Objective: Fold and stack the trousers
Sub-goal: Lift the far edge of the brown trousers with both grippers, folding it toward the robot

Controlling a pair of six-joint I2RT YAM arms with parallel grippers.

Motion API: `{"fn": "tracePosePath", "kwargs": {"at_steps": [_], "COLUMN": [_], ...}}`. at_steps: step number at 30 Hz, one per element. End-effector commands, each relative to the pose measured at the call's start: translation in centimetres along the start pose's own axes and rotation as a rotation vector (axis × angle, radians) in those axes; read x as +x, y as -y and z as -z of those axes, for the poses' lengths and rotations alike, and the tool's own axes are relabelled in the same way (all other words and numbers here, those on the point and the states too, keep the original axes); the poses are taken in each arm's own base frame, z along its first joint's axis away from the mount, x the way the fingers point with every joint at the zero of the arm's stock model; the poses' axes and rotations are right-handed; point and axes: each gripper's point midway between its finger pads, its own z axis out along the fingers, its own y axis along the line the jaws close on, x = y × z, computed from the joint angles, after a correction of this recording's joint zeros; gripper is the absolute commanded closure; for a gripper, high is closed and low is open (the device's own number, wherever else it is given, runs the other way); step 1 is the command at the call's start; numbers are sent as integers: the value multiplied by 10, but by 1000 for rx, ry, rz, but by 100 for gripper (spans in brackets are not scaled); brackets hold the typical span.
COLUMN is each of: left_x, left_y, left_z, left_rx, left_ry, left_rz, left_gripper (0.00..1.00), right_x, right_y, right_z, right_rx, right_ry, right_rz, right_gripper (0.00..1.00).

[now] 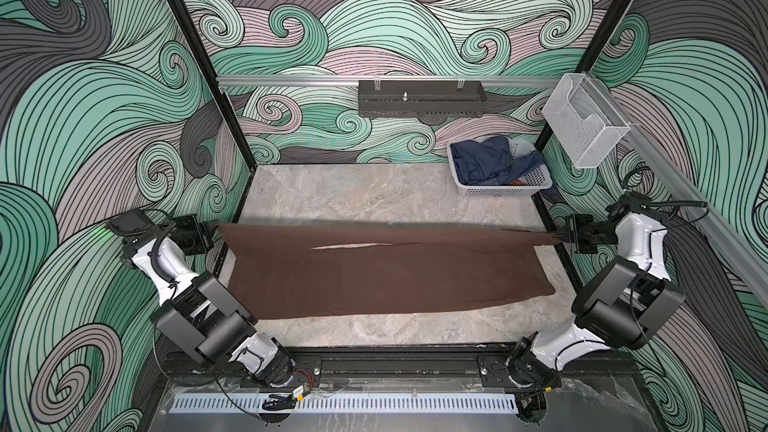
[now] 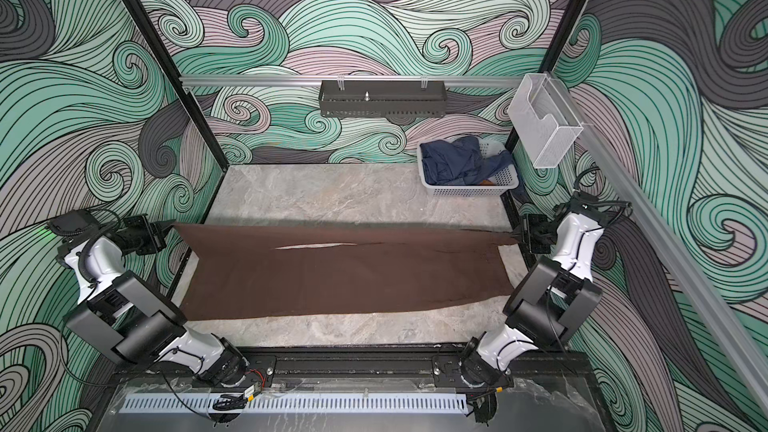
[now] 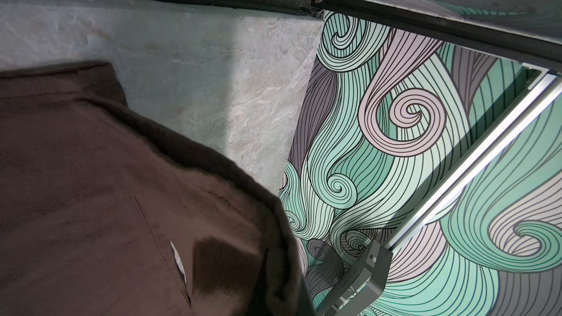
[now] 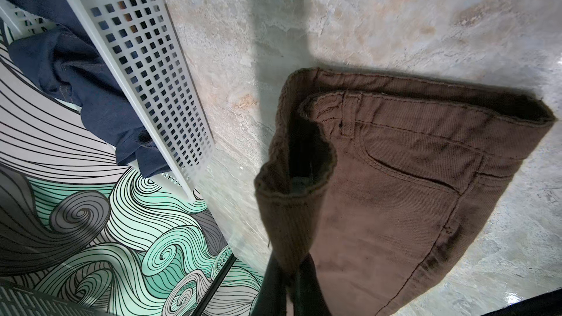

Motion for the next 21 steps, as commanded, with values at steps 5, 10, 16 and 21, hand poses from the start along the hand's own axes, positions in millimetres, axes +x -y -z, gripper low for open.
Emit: {"fn": "tracePosePath", "kwargs": {"at_steps": [5, 10, 16, 21], "left_x": [-23, -22, -25, -21], "left_y": [46, 82, 112, 125], "left_z": [18, -4, -32, -26], "left_rx": [110, 113, 121, 143], "left_ry": [126, 97, 67, 60], "left_rz": [-57, -106, -133, -171], "left_gripper": [100, 100, 100, 100], "right_x": [-8, -8, -11, -11], "right_y": [-19, -40, -69, -78], "right_z": [25, 22, 20, 32], "right_rx": [-78, -89, -118, -139], "right_ry": [62, 54, 47, 79], "right_rz": [-9, -4, 13, 46], "right_gripper": [100, 100, 100, 100]}}
